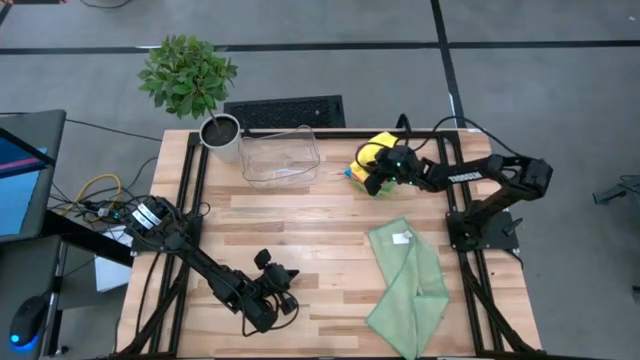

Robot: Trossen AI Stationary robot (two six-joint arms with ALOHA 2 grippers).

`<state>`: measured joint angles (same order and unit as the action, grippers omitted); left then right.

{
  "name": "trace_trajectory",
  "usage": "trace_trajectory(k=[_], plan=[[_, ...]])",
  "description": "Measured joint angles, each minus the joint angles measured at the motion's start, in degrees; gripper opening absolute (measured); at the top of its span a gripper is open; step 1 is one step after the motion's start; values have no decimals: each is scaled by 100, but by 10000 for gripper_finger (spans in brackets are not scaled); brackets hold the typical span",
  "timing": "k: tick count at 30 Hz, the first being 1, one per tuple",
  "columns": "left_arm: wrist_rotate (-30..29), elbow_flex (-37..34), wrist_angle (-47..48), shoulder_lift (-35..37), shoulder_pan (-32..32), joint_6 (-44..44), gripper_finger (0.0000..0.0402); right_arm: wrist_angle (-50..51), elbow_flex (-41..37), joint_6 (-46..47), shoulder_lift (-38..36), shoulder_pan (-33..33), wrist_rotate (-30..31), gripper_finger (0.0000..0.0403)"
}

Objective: Fold microfiber towels
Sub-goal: Stack the yellow microfiber cloth on the pink microfiber cloth

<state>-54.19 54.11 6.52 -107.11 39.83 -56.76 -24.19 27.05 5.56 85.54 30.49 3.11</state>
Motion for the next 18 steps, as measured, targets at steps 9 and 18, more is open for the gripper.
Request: trace_trajectory(k=[9, 18], plan=[[0, 0, -27, 0, 11, -6, 0, -62, -64, 33, 203, -47, 44, 107], [44, 0, -47, 0, 24, 68, 0, -642, -22, 197, 972, -151, 69, 107]])
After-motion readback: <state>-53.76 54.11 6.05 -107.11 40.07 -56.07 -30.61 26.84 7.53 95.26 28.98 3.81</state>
